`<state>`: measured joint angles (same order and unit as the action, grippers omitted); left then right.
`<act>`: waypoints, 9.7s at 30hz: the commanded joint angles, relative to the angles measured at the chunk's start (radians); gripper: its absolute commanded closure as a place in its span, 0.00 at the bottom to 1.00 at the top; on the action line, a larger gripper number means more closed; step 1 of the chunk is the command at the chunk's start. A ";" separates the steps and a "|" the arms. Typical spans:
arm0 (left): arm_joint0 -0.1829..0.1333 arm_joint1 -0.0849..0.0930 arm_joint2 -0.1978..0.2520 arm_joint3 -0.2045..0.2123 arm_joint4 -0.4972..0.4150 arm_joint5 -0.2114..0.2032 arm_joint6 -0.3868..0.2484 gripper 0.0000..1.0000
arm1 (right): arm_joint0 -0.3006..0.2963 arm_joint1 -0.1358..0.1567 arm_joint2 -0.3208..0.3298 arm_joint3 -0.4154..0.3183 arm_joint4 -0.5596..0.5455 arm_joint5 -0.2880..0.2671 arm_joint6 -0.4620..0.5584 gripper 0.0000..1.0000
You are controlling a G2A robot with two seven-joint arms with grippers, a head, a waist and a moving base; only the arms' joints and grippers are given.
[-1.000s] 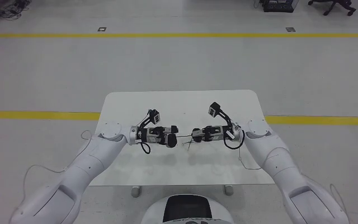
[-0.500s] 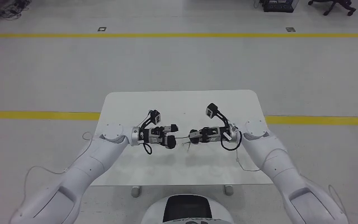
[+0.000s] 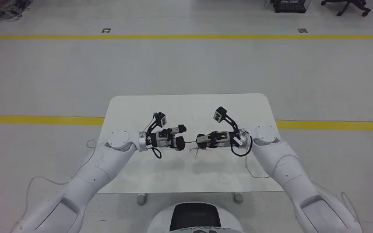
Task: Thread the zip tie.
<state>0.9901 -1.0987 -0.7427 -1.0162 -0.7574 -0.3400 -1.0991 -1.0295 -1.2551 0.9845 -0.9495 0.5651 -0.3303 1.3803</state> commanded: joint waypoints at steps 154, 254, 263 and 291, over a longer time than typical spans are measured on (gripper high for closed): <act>0.035 -0.039 -0.039 -0.017 0.018 0.082 -0.052 1.00 | 0.005 -0.007 -0.054 0.016 -0.045 0.058 -0.132 1.00; 0.204 0.052 -0.314 -0.289 0.553 0.000 0.110 1.00 | 0.014 0.057 0.023 -0.130 -0.378 0.134 -0.229 0.00; 0.204 0.052 -0.314 -0.289 0.553 0.000 0.110 1.00 | 0.103 0.059 -0.043 -0.046 -0.605 -0.010 -0.195 0.00; 0.204 0.052 -0.314 -0.289 0.553 0.000 0.110 1.00 | 0.192 0.050 -0.192 -0.154 -0.920 -0.010 -0.271 0.00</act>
<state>1.1944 -1.0469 -1.0572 -1.3056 -0.2044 -0.3400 -0.9891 -0.8404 -1.2068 0.8045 -1.0880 -0.3153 -0.3400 1.1058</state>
